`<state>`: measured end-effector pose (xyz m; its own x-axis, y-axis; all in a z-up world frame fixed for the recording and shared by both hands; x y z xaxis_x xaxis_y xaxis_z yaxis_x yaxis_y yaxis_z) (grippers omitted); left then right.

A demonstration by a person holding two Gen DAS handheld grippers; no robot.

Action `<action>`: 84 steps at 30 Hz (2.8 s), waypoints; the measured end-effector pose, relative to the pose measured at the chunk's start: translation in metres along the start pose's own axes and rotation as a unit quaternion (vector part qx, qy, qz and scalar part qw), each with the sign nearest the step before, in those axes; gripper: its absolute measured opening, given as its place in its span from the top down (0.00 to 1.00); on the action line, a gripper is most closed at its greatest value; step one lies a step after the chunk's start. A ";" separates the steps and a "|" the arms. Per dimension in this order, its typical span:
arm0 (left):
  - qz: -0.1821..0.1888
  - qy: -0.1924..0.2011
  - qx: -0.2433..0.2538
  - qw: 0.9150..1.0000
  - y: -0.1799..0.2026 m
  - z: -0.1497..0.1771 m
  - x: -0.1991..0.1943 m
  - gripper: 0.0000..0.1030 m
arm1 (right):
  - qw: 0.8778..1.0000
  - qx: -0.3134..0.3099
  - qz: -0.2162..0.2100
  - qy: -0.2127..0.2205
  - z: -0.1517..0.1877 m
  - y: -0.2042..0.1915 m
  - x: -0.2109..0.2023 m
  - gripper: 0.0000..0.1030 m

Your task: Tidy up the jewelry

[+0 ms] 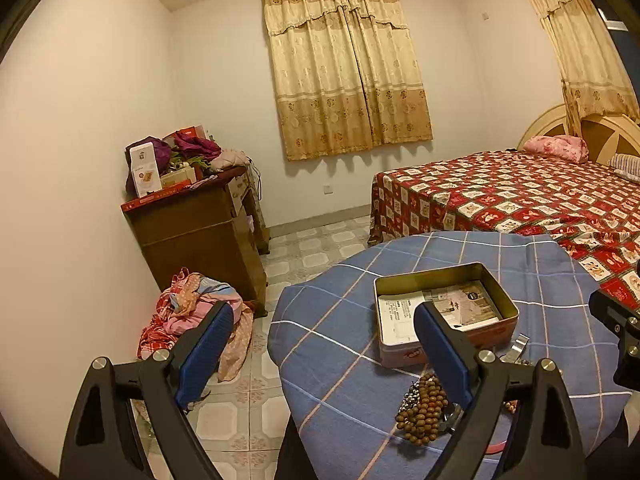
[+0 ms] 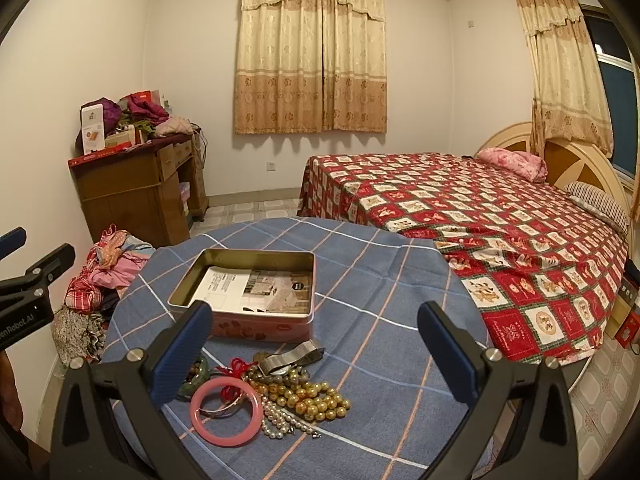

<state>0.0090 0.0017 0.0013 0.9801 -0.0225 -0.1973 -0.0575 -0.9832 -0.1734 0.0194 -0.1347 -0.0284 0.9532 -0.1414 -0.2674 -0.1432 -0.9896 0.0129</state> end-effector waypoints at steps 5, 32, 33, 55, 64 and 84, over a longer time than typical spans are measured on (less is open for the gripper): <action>-0.002 0.002 0.000 1.000 -0.001 0.001 0.001 0.11 | 1.000 0.000 0.000 0.001 0.000 -0.001 0.000 0.00; -0.018 0.014 0.006 1.000 -0.007 0.000 -0.002 0.11 | 1.000 0.000 0.000 0.001 0.000 0.001 0.002 0.00; -0.018 0.013 0.006 1.000 -0.007 0.000 -0.002 0.11 | 1.000 0.000 0.000 0.001 -0.001 0.002 0.001 0.00; -0.021 0.013 0.011 1.000 -0.009 0.000 -0.001 0.11 | 1.000 0.000 0.000 -0.001 0.001 0.008 0.003 0.00; -0.022 0.008 0.018 1.000 -0.005 0.003 0.000 0.11 | 1.000 0.000 0.001 -0.001 0.001 0.008 0.003 0.00; 0.003 -0.074 0.019 0.997 0.017 0.063 0.048 0.11 | 0.998 -0.009 0.030 -0.054 0.052 0.023 0.041 0.00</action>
<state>0.0432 -0.0047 -0.0722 0.9414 0.0018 -0.3372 -0.0728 -0.9753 -0.2084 0.0408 -0.1613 -0.0895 0.9084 -0.1975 -0.3684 -0.1931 -0.9799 0.0491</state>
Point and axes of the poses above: each gripper's, at about its wrist camera, not at the fingertips, and x roughly the way its jaws point, y to its right, z to its underside, the point moved 1 cm from there along x, roughly the way its jaws point, and after that the axes turned 11 degrees about y, right-handed, at the moved point
